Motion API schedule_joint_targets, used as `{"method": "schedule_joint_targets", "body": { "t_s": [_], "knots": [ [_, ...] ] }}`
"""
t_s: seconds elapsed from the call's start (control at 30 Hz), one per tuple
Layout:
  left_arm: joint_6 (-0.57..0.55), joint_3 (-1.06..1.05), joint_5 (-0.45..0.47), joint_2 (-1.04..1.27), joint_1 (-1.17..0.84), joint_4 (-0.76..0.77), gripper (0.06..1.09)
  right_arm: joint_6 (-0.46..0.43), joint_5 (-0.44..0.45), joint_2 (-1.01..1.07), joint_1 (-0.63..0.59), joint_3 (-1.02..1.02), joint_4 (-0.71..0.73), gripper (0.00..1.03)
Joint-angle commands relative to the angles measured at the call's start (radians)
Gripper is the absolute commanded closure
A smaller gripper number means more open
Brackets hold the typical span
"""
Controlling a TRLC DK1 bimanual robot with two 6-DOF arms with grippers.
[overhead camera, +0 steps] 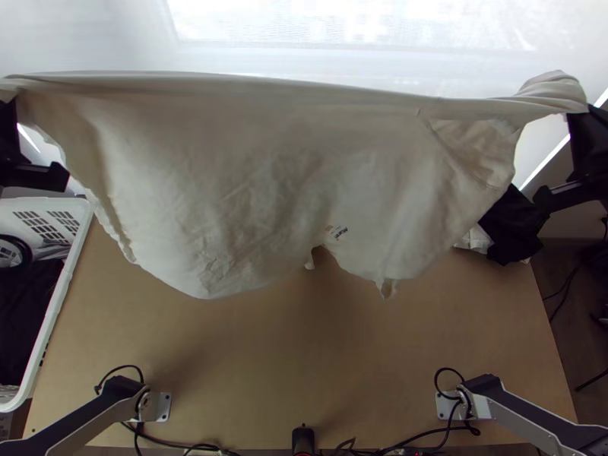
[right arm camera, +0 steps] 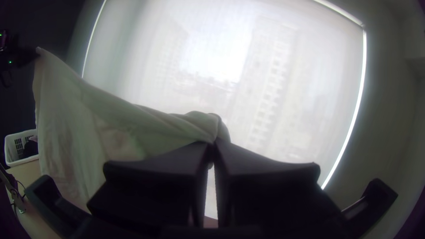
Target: Fold the t-shirt
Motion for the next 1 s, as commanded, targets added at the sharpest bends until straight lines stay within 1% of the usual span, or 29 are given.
{"method": "schedule_joint_targets", "body": {
  "t_s": [0.0,0.13,0.37,0.5,0.6,0.7,0.77,0.83,0.9,0.97],
  "knots": [
    [0.04,0.06,0.007,-0.058,-0.062,-0.023,1.05,-0.031,0.003,-0.013,0.01,0.161,-0.075,1.0],
    [0.071,0.06,0.009,-0.101,-0.062,-0.033,1.05,-0.043,0.002,-0.037,0.01,0.212,-0.107,1.0],
    [0.165,0.058,0.009,-0.158,-0.058,-0.041,1.05,-0.086,0.002,-0.115,0.006,0.235,-0.13,1.0],
    [0.182,0.055,0.021,-0.193,-0.056,-0.09,1.05,-0.091,-0.006,-0.161,0.005,0.23,-0.202,1.0],
    [0.182,0.046,0.05,-0.23,-0.056,-0.173,1.05,-0.083,-0.011,-0.201,-0.001,0.216,-0.254,1.0],
    [0.18,0.037,0.056,-0.255,-0.054,-0.247,1.05,-0.058,-0.023,-0.234,-0.021,0.204,-0.308,1.0],
    [0.166,0.023,0.056,-0.272,-0.051,-0.285,1.05,-0.041,-0.063,-0.25,-0.058,0.202,-0.343,1.0],
    [0.129,0.018,0.061,-0.276,-0.042,-0.329,1.05,-0.023,-0.109,-0.258,-0.104,0.193,-0.366,1.0],
    [0.093,-0.019,0.084,-0.285,-0.021,-0.363,1.05,0.0,-0.127,-0.27,-0.119,0.149,-0.366,1.0],
    [0.074,-0.103,0.107,-0.304,-0.004,-0.366,1.05,0.028,-0.127,-0.287,-0.121,0.052,-0.335,1.0]
  ]
}}
